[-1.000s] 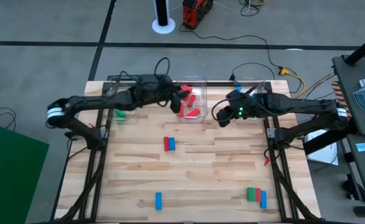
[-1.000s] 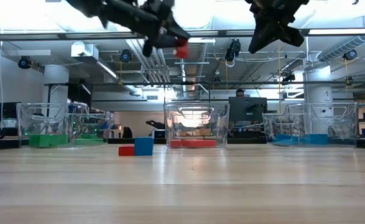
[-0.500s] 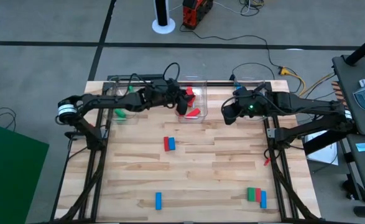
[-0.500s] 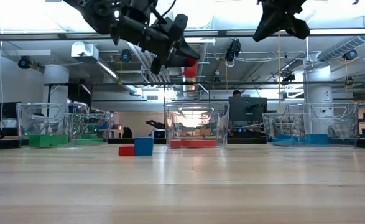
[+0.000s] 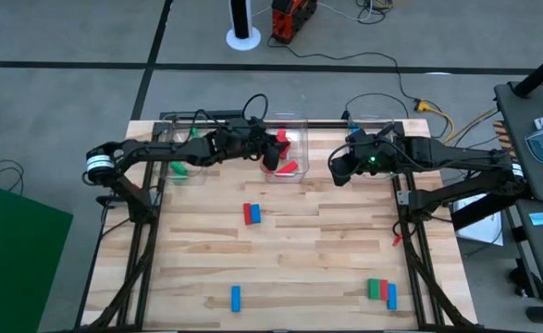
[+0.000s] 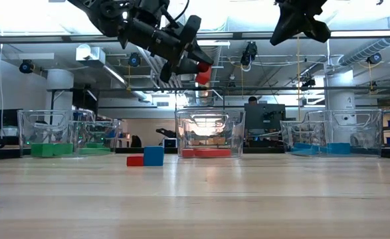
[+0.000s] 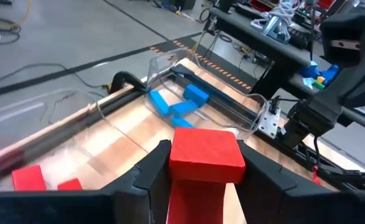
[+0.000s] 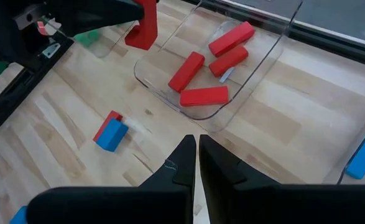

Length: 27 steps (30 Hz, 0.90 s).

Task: Sort blocks
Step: Put the red wooden block into the middle transparent bin

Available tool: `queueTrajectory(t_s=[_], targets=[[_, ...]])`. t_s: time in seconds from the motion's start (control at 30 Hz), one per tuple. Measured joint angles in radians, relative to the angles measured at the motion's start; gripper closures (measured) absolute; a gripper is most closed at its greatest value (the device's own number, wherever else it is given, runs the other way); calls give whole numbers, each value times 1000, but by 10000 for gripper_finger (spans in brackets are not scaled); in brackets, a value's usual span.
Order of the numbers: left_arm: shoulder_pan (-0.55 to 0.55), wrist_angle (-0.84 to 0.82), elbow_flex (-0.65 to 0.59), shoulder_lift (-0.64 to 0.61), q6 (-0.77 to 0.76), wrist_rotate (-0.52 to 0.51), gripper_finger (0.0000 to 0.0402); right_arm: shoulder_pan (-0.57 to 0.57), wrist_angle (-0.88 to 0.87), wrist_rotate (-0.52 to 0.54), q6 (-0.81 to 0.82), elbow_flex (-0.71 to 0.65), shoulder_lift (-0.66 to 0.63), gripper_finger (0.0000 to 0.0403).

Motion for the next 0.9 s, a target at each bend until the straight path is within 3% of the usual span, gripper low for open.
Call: queueTrajectory(t_s=[0.67, 0.9], targets=[[1, -37, 0, 0, -52, 10, 264, 0, 0, -1, 18, 0, 0, 390], [1, -37, 0, 0, -52, 17, 220, 0, 0, -1, 17, 0, 0, 390]])
